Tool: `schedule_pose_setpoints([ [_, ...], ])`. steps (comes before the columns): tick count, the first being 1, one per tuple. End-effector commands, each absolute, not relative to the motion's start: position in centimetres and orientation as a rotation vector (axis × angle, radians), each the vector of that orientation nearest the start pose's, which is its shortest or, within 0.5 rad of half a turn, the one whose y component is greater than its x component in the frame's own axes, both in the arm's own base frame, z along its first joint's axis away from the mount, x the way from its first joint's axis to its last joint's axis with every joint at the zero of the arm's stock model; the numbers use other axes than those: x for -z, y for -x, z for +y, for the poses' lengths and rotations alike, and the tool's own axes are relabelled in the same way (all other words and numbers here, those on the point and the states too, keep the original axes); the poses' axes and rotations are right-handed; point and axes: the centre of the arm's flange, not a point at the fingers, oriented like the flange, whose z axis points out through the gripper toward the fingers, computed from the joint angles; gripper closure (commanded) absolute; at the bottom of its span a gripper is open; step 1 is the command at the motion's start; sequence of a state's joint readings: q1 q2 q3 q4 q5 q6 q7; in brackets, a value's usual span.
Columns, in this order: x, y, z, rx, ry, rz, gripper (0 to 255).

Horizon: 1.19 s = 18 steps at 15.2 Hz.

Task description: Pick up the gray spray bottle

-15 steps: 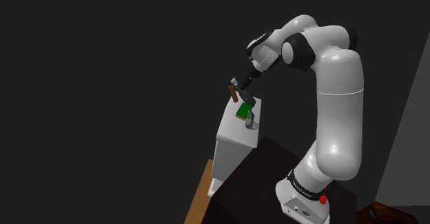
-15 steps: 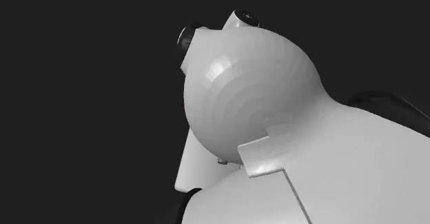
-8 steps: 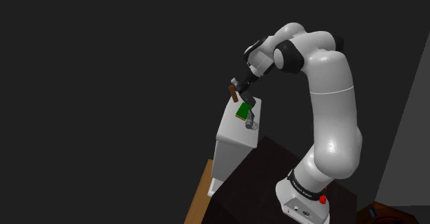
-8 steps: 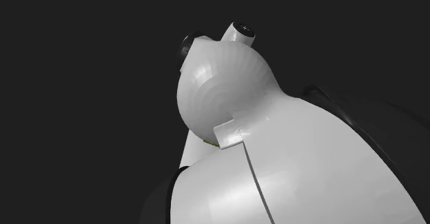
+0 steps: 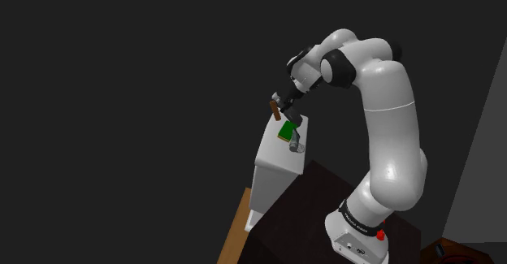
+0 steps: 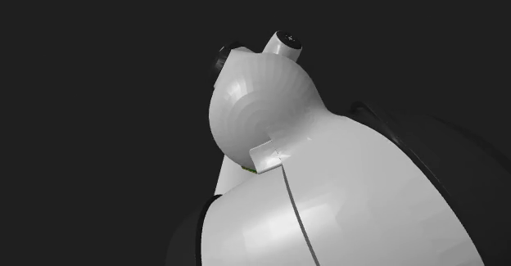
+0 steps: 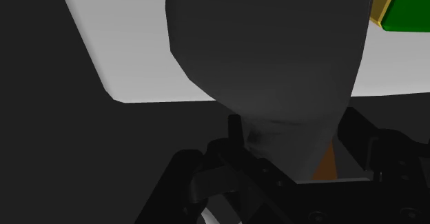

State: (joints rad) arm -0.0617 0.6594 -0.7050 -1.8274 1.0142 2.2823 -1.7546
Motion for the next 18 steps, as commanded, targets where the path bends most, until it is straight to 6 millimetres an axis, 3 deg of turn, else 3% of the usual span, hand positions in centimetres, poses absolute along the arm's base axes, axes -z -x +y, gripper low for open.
schedule_pose_setpoints([
  [1,-24.2,-50.4,-40.7,0.529,2.971,-0.626,255],
  [5,-24.2,-50.4,-40.7,0.529,2.971,-0.626,255],
  [18,-31.1,-50.4,-40.7,0.529,2.971,-0.626,255],
])
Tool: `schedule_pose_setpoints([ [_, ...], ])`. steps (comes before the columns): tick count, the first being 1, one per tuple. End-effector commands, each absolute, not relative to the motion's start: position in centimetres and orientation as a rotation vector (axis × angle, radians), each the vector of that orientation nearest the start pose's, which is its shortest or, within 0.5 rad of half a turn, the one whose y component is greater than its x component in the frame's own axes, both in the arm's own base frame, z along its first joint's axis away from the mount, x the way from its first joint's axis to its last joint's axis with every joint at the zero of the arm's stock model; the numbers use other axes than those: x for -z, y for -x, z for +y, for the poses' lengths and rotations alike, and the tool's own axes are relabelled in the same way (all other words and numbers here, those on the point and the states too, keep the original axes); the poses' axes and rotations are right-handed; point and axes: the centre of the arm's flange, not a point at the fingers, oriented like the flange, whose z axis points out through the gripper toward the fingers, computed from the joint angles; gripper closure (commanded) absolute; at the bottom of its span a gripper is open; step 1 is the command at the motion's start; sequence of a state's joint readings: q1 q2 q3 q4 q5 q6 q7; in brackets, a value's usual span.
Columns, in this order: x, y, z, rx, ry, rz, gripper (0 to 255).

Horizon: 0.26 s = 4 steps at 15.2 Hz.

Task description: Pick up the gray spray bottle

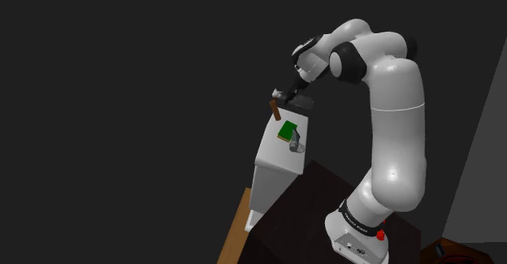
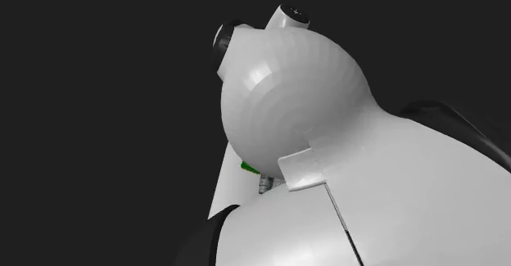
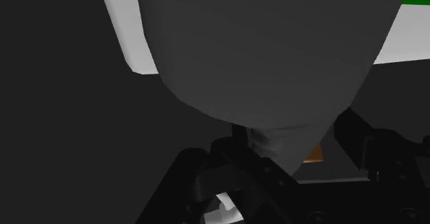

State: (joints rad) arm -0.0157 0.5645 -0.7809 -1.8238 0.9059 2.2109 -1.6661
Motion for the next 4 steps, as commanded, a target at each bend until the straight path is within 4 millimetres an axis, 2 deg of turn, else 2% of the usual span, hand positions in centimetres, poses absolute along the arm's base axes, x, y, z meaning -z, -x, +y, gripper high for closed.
schedule_pose_setpoints([
  [1,-31.63,-50.37,-40.73,0.529,2.971,-0.626,255],
  [4,-32.24,-50.37,-40.73,0.529,2.971,-0.626,255],
])
